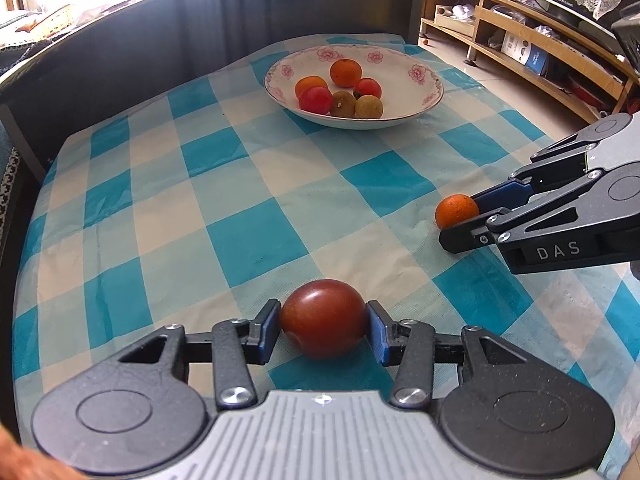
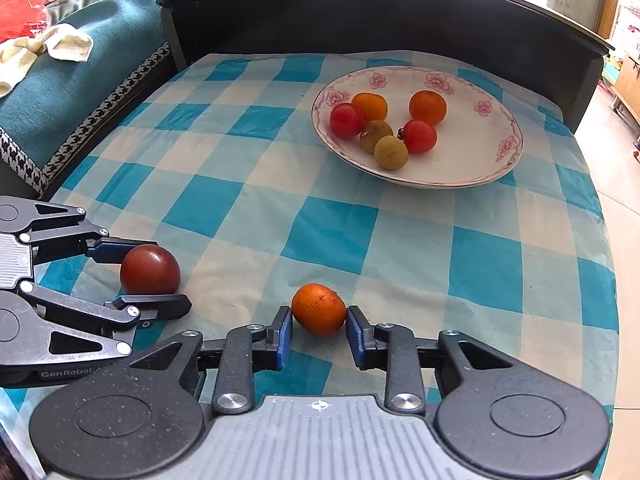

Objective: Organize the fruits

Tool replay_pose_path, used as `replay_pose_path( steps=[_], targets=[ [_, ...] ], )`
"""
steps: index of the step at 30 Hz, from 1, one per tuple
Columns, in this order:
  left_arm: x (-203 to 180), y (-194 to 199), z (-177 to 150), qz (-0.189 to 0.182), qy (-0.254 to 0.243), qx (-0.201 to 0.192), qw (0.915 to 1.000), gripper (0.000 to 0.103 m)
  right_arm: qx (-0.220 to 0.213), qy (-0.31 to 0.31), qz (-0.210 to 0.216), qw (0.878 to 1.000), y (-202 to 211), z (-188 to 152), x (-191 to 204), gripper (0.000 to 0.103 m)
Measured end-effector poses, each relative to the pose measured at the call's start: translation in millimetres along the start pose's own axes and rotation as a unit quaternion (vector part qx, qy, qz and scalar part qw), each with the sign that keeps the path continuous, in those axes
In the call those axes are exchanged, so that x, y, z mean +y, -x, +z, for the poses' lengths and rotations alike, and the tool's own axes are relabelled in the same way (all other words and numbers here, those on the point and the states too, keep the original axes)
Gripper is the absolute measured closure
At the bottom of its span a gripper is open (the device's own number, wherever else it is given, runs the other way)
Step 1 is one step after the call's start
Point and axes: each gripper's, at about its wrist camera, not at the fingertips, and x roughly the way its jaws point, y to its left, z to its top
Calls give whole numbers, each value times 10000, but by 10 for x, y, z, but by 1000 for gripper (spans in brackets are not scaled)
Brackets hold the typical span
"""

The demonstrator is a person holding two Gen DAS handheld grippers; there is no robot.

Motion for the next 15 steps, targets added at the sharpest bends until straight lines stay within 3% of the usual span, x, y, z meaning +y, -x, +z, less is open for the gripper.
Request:
replay_pose_path(
  steps=[15],
  targets=[
    [31,41,-50,-141,-31,3,9999,48,-44,-298,224,9993,35,-33,-69,76]
  ],
)
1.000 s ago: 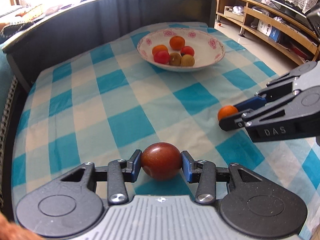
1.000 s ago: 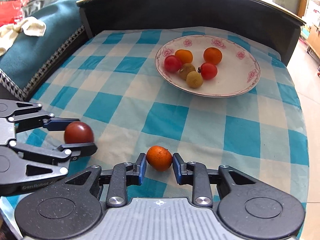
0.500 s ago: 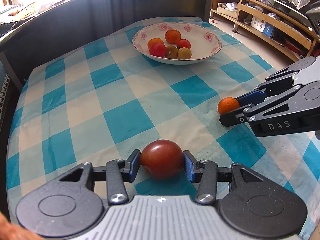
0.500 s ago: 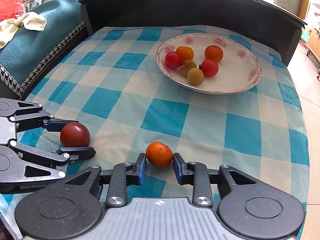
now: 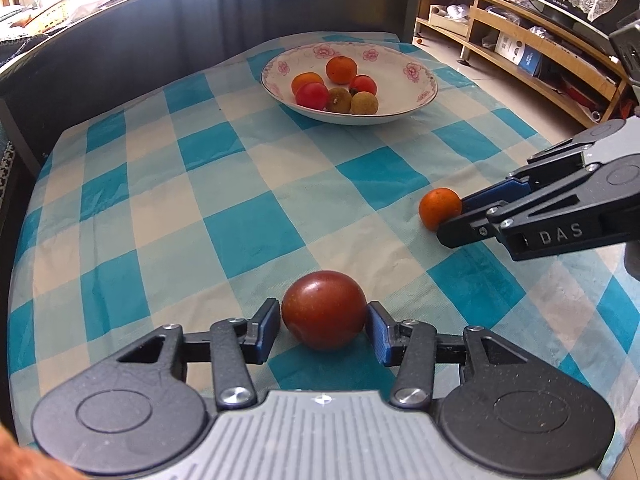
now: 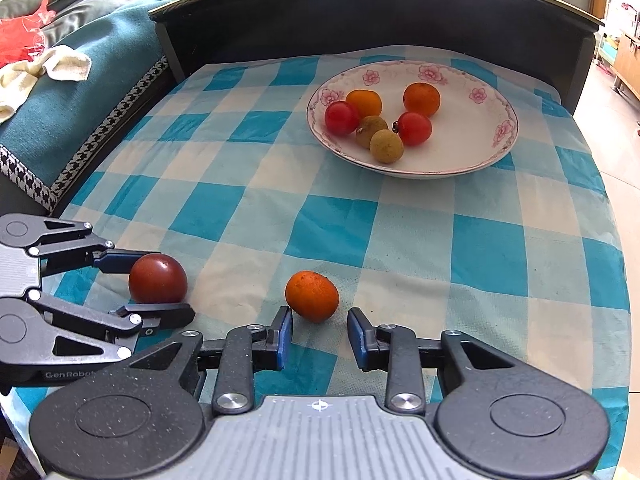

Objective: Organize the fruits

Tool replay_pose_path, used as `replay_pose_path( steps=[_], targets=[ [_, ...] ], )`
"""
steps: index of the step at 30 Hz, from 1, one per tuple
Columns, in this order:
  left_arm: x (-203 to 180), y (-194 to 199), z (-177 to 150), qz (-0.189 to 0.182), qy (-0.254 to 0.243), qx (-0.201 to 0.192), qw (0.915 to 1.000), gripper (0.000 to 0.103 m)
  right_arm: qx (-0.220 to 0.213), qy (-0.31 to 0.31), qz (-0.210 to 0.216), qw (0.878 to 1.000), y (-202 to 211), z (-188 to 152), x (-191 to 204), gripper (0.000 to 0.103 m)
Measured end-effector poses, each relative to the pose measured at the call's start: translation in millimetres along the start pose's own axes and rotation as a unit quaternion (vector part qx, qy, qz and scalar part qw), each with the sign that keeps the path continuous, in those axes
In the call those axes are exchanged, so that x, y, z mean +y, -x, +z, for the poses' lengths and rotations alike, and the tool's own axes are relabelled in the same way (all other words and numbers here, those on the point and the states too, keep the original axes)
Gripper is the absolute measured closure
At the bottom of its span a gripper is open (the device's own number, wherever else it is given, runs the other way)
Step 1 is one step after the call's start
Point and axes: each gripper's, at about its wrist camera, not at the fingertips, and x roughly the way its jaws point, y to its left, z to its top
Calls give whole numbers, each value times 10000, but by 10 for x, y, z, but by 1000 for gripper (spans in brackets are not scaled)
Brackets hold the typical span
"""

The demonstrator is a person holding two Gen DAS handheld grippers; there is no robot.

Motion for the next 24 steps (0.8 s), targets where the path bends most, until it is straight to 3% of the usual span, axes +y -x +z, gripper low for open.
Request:
replay_pose_path(
  steps=[19,24],
  targets=[
    [-4,-24,44,-38,-56,-54,10000,53,-214,178,49,9996,-136,139,56,72],
    [-8,-32,61,-39,-43,-49,10000,53,-266,266,10,9993,-198,216,87,76]
  ],
)
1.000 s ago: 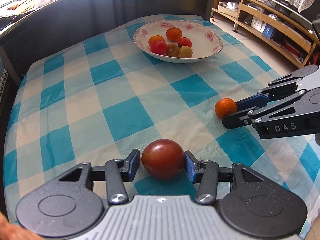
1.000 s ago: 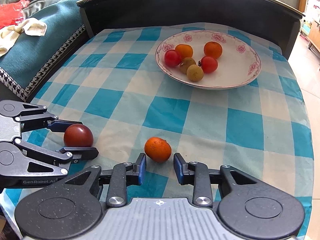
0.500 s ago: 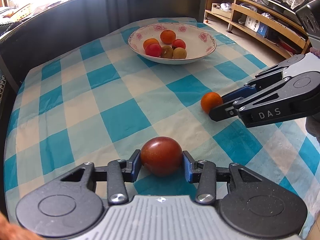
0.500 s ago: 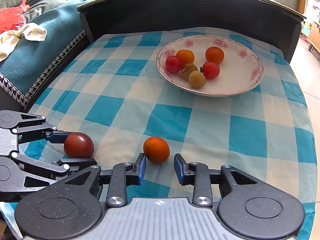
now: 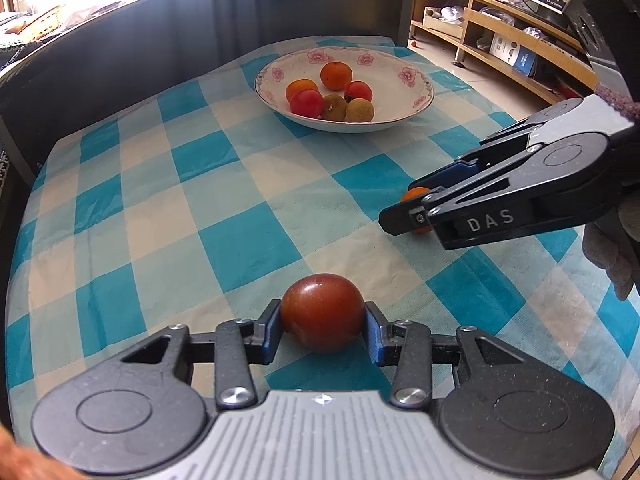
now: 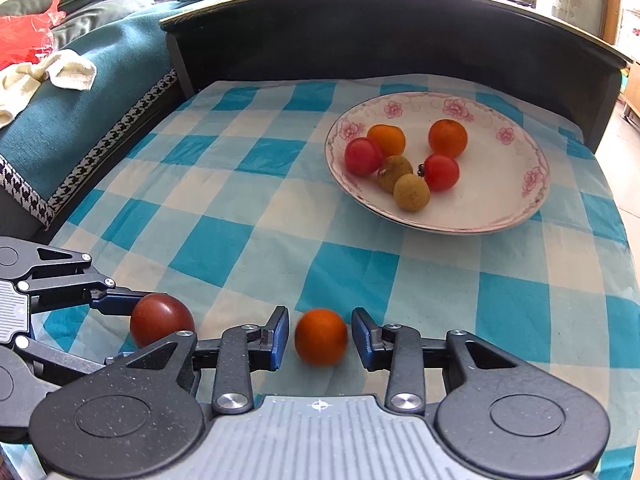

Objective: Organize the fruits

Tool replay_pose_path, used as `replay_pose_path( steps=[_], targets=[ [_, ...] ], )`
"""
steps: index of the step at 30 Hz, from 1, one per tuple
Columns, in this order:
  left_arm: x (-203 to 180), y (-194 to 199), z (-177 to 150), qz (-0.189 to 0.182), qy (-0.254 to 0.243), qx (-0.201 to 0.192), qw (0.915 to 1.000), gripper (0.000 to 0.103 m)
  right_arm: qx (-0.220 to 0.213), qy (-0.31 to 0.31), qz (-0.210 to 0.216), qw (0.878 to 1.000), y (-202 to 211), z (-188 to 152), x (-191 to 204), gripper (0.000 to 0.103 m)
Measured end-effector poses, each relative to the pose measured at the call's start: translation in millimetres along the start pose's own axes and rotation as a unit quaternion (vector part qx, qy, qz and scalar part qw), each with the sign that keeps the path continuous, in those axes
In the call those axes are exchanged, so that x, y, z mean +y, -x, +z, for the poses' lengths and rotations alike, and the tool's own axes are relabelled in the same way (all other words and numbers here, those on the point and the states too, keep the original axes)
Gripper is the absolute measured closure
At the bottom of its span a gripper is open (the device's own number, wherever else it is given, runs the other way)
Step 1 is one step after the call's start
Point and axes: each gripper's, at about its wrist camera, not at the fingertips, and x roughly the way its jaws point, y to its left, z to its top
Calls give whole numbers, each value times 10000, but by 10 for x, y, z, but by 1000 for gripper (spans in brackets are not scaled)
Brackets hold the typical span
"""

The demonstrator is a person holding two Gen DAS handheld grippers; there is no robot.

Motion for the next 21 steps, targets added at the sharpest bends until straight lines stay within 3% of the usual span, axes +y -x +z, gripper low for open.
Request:
replay_pose_path(
  steps=[3,16,21],
  targets=[
    [6,-2,7,-19,6,19,10000,54,50,46,-118,9999,5,-1,22,80],
    [-18,-20,37,27,-47,36,10000,54,234,59,-85,9997,104,-96,8,80],
    [-37,-23,94,-128,-9,-2,9999,54,226,-1,-35,9997,133,-98,-15,80]
  ],
)
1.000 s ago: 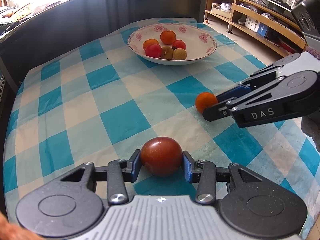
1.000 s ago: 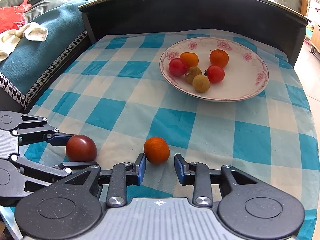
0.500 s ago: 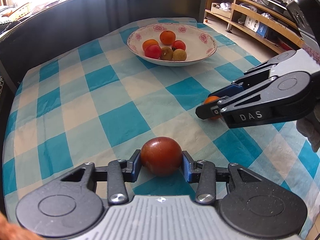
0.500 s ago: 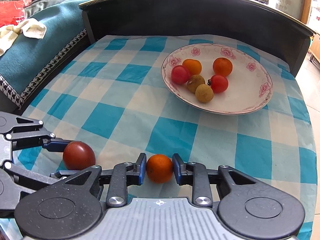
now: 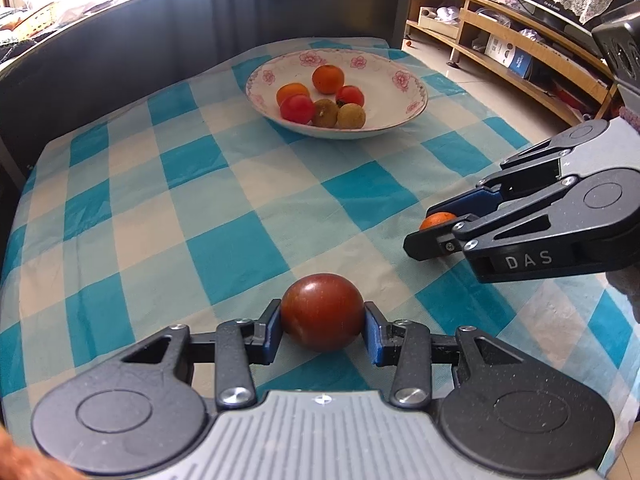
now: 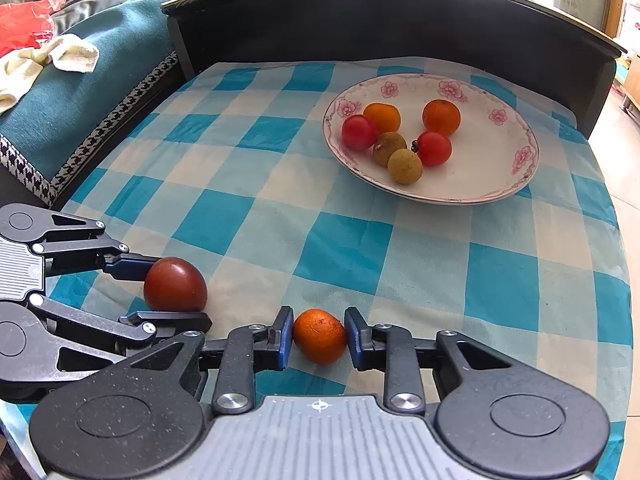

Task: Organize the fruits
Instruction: 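Carry the dark tomato with the left tool to the bowl while the right tool carries the mandarin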

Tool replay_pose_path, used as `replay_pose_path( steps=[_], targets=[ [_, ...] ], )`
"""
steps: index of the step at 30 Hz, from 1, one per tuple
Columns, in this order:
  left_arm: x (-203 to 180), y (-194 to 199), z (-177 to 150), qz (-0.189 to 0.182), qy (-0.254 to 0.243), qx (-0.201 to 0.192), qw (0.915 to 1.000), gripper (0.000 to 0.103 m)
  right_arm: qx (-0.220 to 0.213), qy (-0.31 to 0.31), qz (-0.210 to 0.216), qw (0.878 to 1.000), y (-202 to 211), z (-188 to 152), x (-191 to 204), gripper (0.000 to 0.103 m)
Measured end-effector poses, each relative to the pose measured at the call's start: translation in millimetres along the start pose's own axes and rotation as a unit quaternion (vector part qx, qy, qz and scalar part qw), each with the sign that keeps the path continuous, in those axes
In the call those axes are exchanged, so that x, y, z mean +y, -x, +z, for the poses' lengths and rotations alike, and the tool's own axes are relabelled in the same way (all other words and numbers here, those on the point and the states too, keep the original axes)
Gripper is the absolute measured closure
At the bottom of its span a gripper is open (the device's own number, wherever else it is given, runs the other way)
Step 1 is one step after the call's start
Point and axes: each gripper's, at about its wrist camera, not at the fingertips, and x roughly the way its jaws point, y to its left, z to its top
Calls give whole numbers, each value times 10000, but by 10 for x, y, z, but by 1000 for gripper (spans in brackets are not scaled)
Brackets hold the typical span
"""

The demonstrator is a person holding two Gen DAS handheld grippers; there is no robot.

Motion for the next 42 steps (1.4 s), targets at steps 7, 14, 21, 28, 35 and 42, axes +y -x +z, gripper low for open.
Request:
replay_pose_path(
  steps=[7,14,21,28,35,42],
  targets=[
    [-73,-4,197,13,-61,-214,9998,54,-189,-160,27,9997,103,41,-48,80],
    [-158,-19,507,37,-183,-538,9984,54,-493,-315,-80,9983,209,196,-174,80],
    [-87,-150,844,205,-162,-740,9969,54,-706,-632,-174,9953,199,448,-415,80],
    [-46,-352,1190,292,-164,-932,9951,54,-750,-813,-352,9932,51,630,-657,80],
    [-26,-588,1380,332,-266,-969,9944,54,-712,-984,-458,9915,-107,739,-869,80],
    [10,-756,1489,282,-341,-923,9947,54,-688,-1030,-520,9909,-223,796,-964,77]
  ],
)
